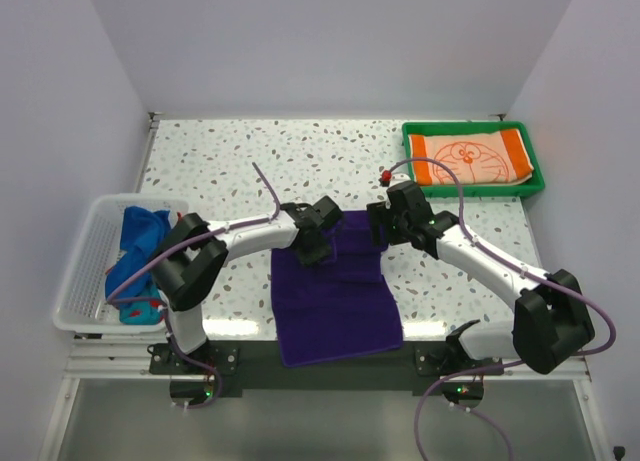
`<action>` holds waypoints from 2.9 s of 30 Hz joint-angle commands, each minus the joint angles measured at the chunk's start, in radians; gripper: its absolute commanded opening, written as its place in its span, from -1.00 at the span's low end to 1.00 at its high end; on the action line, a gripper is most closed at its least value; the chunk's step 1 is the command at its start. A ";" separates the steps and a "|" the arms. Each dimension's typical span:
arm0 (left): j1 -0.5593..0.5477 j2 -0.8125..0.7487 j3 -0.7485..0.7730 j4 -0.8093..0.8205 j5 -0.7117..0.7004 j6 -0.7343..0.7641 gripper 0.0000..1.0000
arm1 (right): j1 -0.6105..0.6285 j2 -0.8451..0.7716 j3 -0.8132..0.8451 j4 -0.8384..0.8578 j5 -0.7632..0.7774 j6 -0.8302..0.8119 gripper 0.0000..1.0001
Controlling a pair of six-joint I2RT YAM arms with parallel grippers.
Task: Fold and stack the towels
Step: Flatten out the crumpled towel
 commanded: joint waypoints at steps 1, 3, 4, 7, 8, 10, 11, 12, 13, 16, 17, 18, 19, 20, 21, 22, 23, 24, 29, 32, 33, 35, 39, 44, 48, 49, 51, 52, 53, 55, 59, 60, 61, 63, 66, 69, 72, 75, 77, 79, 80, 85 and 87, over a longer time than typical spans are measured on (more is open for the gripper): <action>-0.006 -0.007 0.000 -0.002 -0.001 0.015 -0.29 | -0.002 -0.013 0.000 0.031 0.004 -0.009 0.50; -0.007 -0.016 -0.011 0.002 0.001 0.013 -0.38 | -0.002 -0.010 0.001 0.031 0.002 -0.011 0.49; -0.006 -0.021 -0.020 0.004 0.001 0.013 -0.41 | -0.002 -0.010 0.003 0.031 0.002 -0.009 0.49; -0.006 -0.044 -0.040 0.010 -0.008 0.016 -0.59 | -0.002 -0.004 0.012 0.028 -0.001 -0.012 0.46; -0.006 -0.056 -0.045 0.010 -0.013 0.022 -0.71 | -0.002 0.000 0.015 0.031 -0.002 -0.014 0.44; -0.007 -0.068 -0.052 0.007 -0.022 0.033 -0.84 | -0.002 0.010 0.030 0.028 -0.001 -0.017 0.40; -0.006 -0.079 -0.054 0.004 -0.025 0.044 -0.97 | -0.002 0.021 0.038 0.025 -0.005 -0.018 0.38; -0.006 -0.085 -0.054 -0.005 -0.030 0.052 -1.00 | -0.002 0.029 0.046 0.025 -0.007 -0.026 0.35; -0.006 -0.094 -0.056 -0.007 -0.042 0.058 -1.00 | -0.004 0.033 0.061 0.023 -0.007 -0.029 0.33; -0.006 -0.137 -0.063 -0.013 -0.088 0.091 -1.00 | -0.031 0.061 0.081 0.025 -0.024 -0.035 0.24; -0.006 -0.165 -0.066 -0.011 -0.102 0.116 -1.00 | -0.046 0.068 0.093 0.028 -0.037 -0.035 0.20; -0.006 -0.176 -0.069 -0.010 -0.114 0.130 -1.00 | -0.066 0.084 0.098 0.032 -0.078 -0.032 0.12; 0.000 -0.186 -0.071 -0.010 -0.129 0.148 -1.00 | -0.107 0.091 0.104 0.038 -0.109 -0.028 0.08; 0.005 -0.205 -0.071 -0.013 -0.134 0.180 -1.00 | -0.128 0.098 0.106 0.060 -0.135 -0.024 0.04; 0.014 -0.214 -0.074 -0.010 -0.137 0.196 -1.00 | -0.140 0.117 0.109 0.072 -0.199 -0.032 0.00; 0.019 -0.223 -0.077 -0.005 -0.137 0.211 -1.00 | -0.155 0.130 0.119 0.089 -0.226 -0.040 -0.01; 0.023 -0.237 -0.079 0.002 -0.133 0.245 -1.00 | -0.160 0.148 0.129 0.092 -0.249 -0.050 -0.02; 0.035 -0.243 -0.083 0.013 -0.126 0.260 -1.00 | -0.163 0.180 0.139 0.092 -0.296 -0.075 -0.01; 0.068 -0.283 -0.095 0.016 -0.106 0.348 -1.00 | -0.171 0.245 0.168 0.138 -0.401 -0.112 0.08; 0.089 -0.317 -0.117 0.016 -0.106 0.387 -1.00 | -0.171 0.299 0.195 0.138 -0.441 -0.127 0.19; 0.097 -0.324 -0.129 0.016 -0.103 0.398 -1.00 | -0.169 0.308 0.201 0.140 -0.451 -0.132 0.20; 0.103 -0.346 -0.140 0.015 -0.096 0.424 -1.00 | -0.171 0.332 0.211 0.140 -0.488 -0.133 0.24; 0.123 -0.384 -0.193 0.012 -0.100 0.453 -1.00 | -0.165 0.346 0.208 0.135 -0.556 -0.138 0.24; 0.135 -0.424 -0.253 0.041 -0.070 0.487 -1.00 | -0.126 0.348 0.179 0.117 -0.602 -0.156 0.23; 0.138 -0.436 -0.296 0.061 -0.059 0.496 -1.00 | -0.102 0.349 0.140 0.124 -0.587 -0.141 0.23; 0.140 -0.440 -0.299 0.061 -0.056 0.500 -1.00 | -0.102 0.345 0.130 0.139 -0.553 -0.133 0.24; 0.140 -0.441 -0.312 0.071 -0.045 0.504 -1.00 | -0.102 0.339 0.121 0.152 -0.516 -0.123 0.24; 0.140 -0.440 -0.313 0.074 -0.042 0.506 -1.00 | -0.102 0.332 0.122 0.163 -0.487 -0.123 0.24; 0.140 -0.440 -0.321 0.082 -0.041 0.506 -1.00 | -0.102 0.332 0.127 0.167 -0.478 -0.129 0.24; 0.140 -0.440 -0.329 0.091 -0.034 0.504 -1.00 | -0.102 0.348 0.152 0.164 -0.458 -0.141 0.24; 0.141 -0.437 -0.339 0.110 -0.025 0.504 -1.00 | -0.102 0.384 0.185 0.155 -0.461 -0.179 0.24; 0.141 -0.433 -0.342 0.111 -0.022 0.503 -1.00 | -0.102 0.394 0.188 0.160 -0.461 -0.185 0.24; 0.140 -0.433 -0.345 0.116 -0.021 0.504 -1.00 | -0.102 0.406 0.190 0.158 -0.462 -0.195 0.24; 0.141 -0.430 -0.347 0.116 -0.021 0.507 -1.00 | -0.102 0.441 0.195 0.155 -0.485 -0.207 0.23; 0.141 -0.430 -0.352 0.119 -0.025 0.510 -1.00 | -0.102 0.461 0.190 0.163 -0.517 -0.222 0.17; 0.146 -0.424 -0.350 0.128 -0.027 0.516 -1.00 | -0.102 0.460 0.225 0.144 -0.522 -0.242 0.02; 0.154 -0.415 -0.327 0.128 -0.033 0.524 -1.00 | -0.102 0.458 0.318 0.092 -0.510 -0.274 -0.64; 0.166 -0.407 -0.283 0.125 -0.042 0.544 -1.00 | -0.103 0.441 0.403 0.046 -0.476 -0.319 -0.80; 0.183 -0.404 -0.241 0.119 -0.044 0.555 -1.00 | -0.102 0.406 0.423 0.040 -0.441 -0.331 -0.81; 0.200 -0.404 -0.214 0.116 -0.051 0.565 -1.00 | -0.102 0.356 0.420 0.043 -0.433 -0.331 -0.88; 0.204 -0.406 -0.209 0.116 -0.051 0.567 -1.00 | -0.100 0.339 0.393 0.046 -0.433 -0.331 -0.88; 0.212 -0.418 -0.252 0.128 -0.021 0.573 -1.00 | -0.093 0.233 0.247 0.057 -0.462 -0.252 -0.98; 0.212 -0.433 -0.287 0.142 0.019 0.566 -1.00 | -0.080 0.162 0.146 0.057 -0.481 -0.213 -0.94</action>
